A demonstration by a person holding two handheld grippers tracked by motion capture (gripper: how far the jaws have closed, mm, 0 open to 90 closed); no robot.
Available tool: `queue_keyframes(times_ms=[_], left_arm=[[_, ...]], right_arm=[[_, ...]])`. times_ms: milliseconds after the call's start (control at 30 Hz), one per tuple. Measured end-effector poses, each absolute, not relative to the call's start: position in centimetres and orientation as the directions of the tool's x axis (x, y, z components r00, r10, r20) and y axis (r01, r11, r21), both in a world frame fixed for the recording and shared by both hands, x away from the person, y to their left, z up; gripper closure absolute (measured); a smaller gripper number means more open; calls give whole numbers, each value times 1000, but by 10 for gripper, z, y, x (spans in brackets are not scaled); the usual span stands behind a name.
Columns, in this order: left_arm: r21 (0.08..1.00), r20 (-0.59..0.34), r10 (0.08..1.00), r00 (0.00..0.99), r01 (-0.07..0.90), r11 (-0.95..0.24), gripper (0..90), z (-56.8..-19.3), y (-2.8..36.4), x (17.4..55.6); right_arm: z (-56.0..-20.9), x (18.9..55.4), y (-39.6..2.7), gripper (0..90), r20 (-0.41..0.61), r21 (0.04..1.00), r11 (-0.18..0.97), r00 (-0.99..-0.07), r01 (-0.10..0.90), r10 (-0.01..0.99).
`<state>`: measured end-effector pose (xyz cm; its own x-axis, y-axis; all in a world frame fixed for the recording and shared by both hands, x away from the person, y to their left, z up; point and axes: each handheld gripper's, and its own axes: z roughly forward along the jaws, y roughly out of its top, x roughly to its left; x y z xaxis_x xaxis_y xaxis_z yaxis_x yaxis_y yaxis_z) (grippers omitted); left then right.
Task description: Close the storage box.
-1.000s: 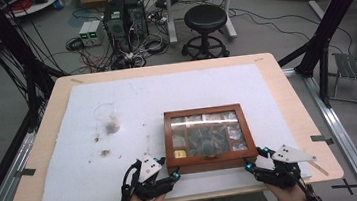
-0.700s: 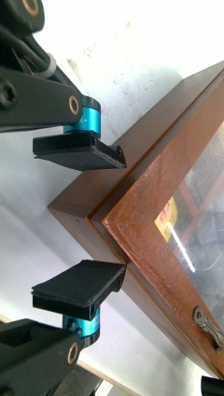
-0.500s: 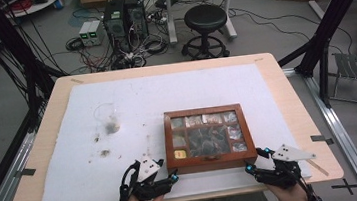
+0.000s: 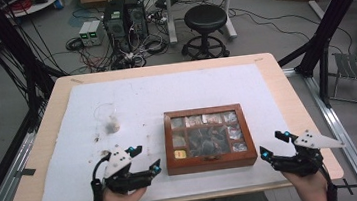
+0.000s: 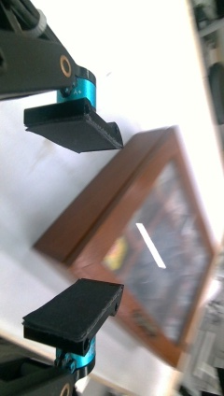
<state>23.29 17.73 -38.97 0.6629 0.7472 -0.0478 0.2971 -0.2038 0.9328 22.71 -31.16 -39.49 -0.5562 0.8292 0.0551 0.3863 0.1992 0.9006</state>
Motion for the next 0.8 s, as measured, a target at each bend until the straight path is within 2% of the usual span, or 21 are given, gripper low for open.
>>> queue_keyframes(times_ms=[133,233,467,633,800], left_arm=[[952,-28,755,655,247,-179,260,-379,194,246],[961,31,766,642,191,-199,260,-372,201,256],[980,80,749,658,84,-179,256,-362,200,271],[977,103,749,654,74,-198,248,-359,194,277],[976,56,764,643,127,-178,248,-362,194,277]], right_arm=[[-371,236,-309,216,-4,916,234,-577,325,817],[-357,245,-306,216,-26,926,241,-588,290,808],[-337,265,-296,216,-26,937,234,-617,258,787],[-332,271,-290,216,-18,949,207,-616,238,788],[-338,270,-291,217,-10,950,195,-600,245,800]])
